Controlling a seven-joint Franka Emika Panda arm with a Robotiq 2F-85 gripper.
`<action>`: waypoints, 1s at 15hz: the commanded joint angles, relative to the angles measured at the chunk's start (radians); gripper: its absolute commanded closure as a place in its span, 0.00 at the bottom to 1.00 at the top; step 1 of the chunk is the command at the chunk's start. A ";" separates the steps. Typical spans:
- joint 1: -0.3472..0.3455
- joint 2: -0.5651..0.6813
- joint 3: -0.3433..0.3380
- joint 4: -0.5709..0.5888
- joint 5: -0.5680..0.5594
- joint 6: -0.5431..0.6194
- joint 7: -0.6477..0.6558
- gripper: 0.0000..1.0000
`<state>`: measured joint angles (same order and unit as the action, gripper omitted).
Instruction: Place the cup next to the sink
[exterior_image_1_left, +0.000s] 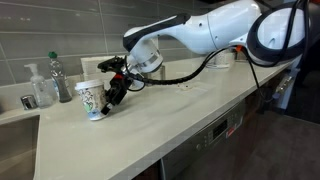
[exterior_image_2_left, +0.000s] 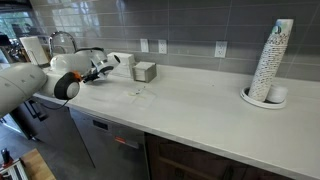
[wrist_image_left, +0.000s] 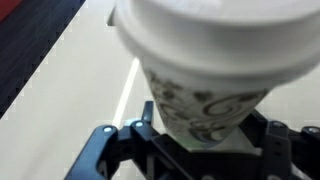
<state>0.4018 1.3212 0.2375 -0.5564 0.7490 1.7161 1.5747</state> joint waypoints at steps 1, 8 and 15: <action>-0.005 0.028 0.011 0.052 -0.062 -0.046 0.056 0.00; -0.011 -0.011 -0.016 0.077 -0.181 -0.205 0.256 0.00; -0.015 -0.110 -0.067 0.052 -0.391 -0.272 0.472 0.00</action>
<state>0.3851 1.2812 0.2034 -0.4498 0.4460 1.4531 1.9797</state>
